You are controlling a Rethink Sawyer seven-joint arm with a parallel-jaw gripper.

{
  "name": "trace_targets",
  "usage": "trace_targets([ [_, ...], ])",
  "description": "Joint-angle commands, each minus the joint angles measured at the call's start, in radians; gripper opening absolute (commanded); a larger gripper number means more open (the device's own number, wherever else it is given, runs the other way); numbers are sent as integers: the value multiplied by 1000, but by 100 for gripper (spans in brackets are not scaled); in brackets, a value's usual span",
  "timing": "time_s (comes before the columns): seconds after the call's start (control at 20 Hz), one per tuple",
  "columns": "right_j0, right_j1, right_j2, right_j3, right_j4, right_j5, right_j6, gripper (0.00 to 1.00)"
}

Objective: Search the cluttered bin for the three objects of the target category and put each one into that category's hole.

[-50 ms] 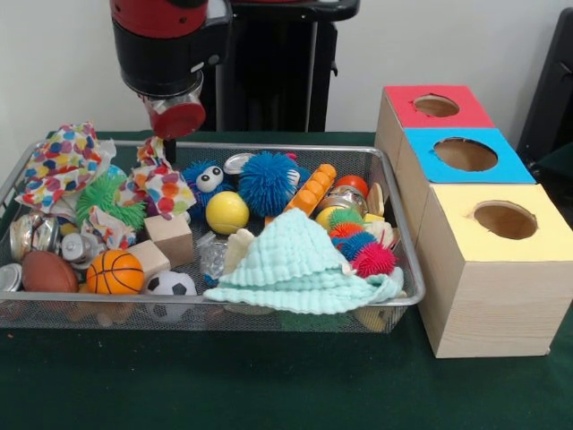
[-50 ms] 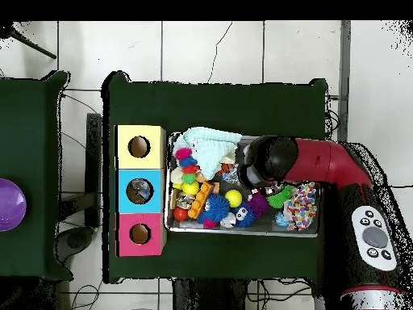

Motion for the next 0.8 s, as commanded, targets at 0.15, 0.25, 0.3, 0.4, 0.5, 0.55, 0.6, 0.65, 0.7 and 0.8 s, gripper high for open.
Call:
trace_targets([
  [0.15,25,94,-26,42,-113,-148,-61,0],
  [0.25,31,101,-38,46,-121,-156,-50,0],
  [0.3,32,106,-44,45,-123,-158,-46,0],
  [0.4,39,113,-61,44,-124,-159,-27,0],
  [0.5,47,113,-79,44,-124,-157,-9,0],
  [0.55,52,114,-90,53,-123,-168,7,0],
  [0.6,54,117,-95,53,-123,-173,10,0],
  [0.65,54,125,-100,52,-123,-186,13,0],
  [0.7,54,130,-104,49,-122,-190,11,0],
  [0.8,57,143,-115,38,-124,-202,12,0],
])
